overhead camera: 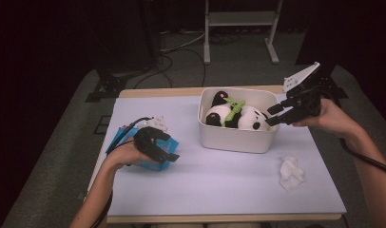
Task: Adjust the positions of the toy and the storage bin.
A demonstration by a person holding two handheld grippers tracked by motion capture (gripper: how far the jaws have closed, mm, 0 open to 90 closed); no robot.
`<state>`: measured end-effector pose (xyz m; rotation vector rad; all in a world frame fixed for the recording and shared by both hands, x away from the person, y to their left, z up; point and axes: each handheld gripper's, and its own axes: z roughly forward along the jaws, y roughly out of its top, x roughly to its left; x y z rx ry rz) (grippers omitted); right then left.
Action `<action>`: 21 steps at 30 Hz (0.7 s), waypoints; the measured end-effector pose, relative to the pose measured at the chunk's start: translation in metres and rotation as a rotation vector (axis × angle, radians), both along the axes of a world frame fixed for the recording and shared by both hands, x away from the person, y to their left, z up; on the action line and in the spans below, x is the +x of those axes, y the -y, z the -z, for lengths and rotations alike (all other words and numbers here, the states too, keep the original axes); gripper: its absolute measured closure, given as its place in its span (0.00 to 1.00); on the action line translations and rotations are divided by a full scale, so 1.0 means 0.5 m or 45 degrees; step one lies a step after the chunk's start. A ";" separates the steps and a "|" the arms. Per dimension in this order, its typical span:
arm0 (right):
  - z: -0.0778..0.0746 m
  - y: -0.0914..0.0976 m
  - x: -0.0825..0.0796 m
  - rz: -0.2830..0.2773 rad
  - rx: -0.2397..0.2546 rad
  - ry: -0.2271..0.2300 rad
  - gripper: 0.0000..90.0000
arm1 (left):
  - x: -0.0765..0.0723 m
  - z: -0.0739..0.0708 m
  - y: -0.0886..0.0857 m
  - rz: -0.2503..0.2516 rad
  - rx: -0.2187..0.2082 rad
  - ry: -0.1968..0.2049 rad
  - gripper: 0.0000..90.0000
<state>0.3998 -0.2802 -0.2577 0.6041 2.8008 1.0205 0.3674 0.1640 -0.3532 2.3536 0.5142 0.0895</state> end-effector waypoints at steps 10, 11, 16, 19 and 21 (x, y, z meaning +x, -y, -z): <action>0.010 0.024 -0.030 0.020 0.026 0.010 0.53 | -0.002 0.001 0.002 -0.006 0.002 -0.002 0.11; 0.012 0.026 -0.032 0.027 0.023 0.008 0.53 | -0.002 0.001 0.002 -0.003 0.006 -0.003 0.11; 0.030 0.036 -0.040 0.039 0.034 -0.010 0.52 | -0.005 0.005 0.007 -0.003 0.006 -0.007 0.11; 0.038 0.041 -0.046 0.047 0.037 -0.019 0.51 | -0.004 0.006 0.011 0.002 0.013 -0.007 0.11; 0.041 0.044 -0.048 0.056 0.036 -0.019 0.51 | -0.003 0.006 0.012 0.006 0.014 -0.007 0.11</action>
